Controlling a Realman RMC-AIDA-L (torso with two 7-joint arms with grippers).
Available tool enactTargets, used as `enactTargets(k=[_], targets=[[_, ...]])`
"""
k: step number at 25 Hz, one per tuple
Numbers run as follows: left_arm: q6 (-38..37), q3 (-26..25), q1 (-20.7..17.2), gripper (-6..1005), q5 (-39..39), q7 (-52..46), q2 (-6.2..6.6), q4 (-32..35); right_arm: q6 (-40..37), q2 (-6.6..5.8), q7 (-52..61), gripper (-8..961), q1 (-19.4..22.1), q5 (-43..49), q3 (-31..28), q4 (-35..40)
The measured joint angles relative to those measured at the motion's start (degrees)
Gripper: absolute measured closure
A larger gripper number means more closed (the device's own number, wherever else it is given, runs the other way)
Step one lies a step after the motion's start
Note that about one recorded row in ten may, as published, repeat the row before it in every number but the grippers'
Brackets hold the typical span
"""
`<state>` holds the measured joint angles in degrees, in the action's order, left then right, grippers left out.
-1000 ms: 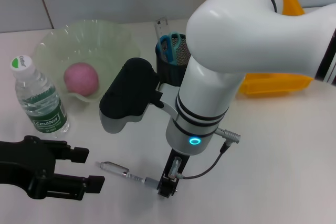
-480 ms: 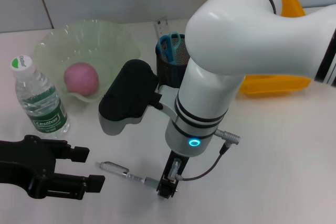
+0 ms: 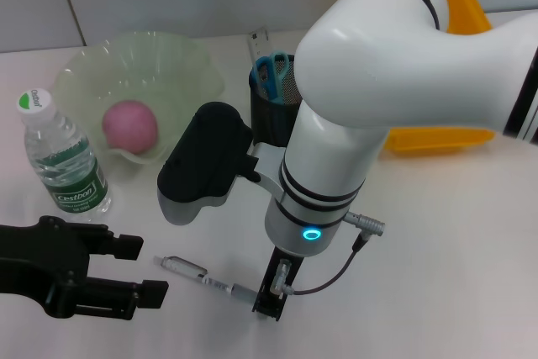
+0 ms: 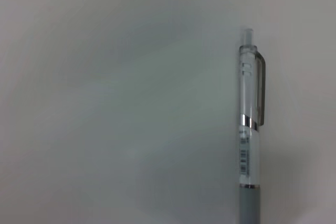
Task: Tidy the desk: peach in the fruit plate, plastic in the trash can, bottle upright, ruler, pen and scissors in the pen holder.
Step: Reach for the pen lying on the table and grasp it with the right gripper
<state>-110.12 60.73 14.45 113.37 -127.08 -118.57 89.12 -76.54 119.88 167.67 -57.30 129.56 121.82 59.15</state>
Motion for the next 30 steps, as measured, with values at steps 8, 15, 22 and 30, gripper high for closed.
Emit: enactTargets(k=[8,15,22,30], targets=[[0.0,0.0,0.2,214,0.0,0.0,0.0,0.0,0.0,0.0,0.2,807,0.0,0.0,0.0,-0.3],[0.0,0.0,0.4,214,0.0,0.0,0.0,0.0,0.0,0.0,0.3,833,0.0,0.2,0.0,0.0],[0.0,-0.1,0.4,213,0.0,0.2,0.0,0.0,-0.4,0.0,0.1,864,0.7,0.4,-2.2,0.6],[0.0,0.0,0.4,214,0.0,0.2,0.09,0.0,-1.1,-0.02,-1.0,862,1.3,1.1,-3.7,2.0]])
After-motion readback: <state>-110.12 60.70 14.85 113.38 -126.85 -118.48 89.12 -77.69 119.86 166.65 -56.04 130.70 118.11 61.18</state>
